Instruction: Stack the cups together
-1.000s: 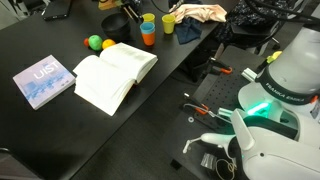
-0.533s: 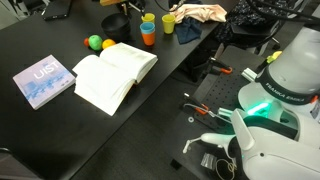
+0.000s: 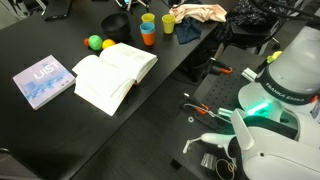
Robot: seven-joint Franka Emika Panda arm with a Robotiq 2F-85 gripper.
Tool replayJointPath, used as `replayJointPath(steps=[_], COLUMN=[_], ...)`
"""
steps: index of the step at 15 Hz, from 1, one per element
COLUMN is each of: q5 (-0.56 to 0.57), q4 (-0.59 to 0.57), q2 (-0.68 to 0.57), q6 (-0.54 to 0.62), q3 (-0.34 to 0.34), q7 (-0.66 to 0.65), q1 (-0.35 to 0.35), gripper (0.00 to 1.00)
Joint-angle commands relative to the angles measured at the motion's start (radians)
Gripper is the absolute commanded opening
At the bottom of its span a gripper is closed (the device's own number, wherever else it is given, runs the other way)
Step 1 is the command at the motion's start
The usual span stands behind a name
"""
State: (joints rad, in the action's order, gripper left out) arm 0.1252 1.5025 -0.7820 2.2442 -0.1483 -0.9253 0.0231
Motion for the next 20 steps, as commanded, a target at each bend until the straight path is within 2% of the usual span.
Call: replayJointPath(steps=[1,10,20], q5=[-0.048,-0.041,-0.043], q4=[-0.002,-0.068,-0.227], q2=[-0.010,-0.102,-0.207], q6=[0.034,0.045,0.024], q3=[0.003,-0.026,-0.040], q7=[0.099,0.153,0.283], q1=[0.016,0.007,0.020], gripper=[1.00,1.00,1.00])
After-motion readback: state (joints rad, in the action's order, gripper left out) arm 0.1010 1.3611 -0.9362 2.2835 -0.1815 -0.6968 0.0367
